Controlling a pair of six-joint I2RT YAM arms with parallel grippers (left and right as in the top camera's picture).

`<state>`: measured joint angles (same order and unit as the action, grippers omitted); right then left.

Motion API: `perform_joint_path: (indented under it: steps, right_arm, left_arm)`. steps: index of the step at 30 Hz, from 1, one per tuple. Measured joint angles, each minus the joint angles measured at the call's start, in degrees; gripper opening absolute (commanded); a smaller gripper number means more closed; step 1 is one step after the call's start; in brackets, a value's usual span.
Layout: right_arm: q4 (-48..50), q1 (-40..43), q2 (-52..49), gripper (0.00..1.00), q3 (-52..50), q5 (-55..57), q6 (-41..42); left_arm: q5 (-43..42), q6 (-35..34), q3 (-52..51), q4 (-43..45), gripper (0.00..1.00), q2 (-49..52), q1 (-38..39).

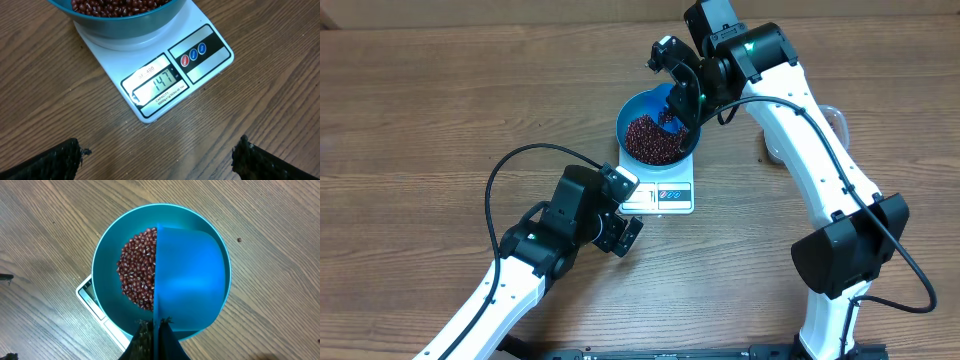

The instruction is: Scoop item into bowl and weigh 150g on scale

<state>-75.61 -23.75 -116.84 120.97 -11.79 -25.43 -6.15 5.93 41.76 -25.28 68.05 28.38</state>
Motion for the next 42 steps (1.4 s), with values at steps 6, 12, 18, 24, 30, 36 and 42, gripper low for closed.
perform_joint_path:
  steps: [6, 12, 18, 24, 30, 36, 42]
  right_arm:
    - [0.0, 0.1, 0.0, 0.04, 0.0, 0.0, 0.2]
    - [0.0, 0.1, 0.0, 0.04, 0.0, -0.1, 0.1]
    - [0.0, 0.1, 0.0, 0.04, 0.0, -0.1, 0.1]
    - [0.2, 0.1, 0.1, 0.04, 0.0, 0.3, 0.1]
    - [1.3, 0.1, 1.5, 0.04, 0.0, 3.3, 0.0]
    - [1.4, 0.1, 2.7, 0.04, 0.0, 3.9, -0.1]
    - [0.7, 0.1, 2.7, 0.04, 0.0, 3.9, -0.1]
  left_arm:
    - [0.0, 0.0, 0.0, 0.0, 0.99, 0.0, 0.0]
    - [0.0, 0.0, 0.0, 0.0, 1.00, 0.0, 0.0]
    - [0.0, 0.0, 0.0, 0.0, 1.00, 0.0, 0.0]
    - [0.0, 0.0, 0.0, 0.0, 0.99, 0.0, 0.0]
    - [0.0, 0.0, 0.0, 0.0, 1.00, 0.0, 0.0]
    - [0.0, 0.0, 0.0, 0.0, 1.00, 0.0, 0.0]
    - [0.0, 0.0, 0.0, 0.0, 1.00, 0.0, 0.0]
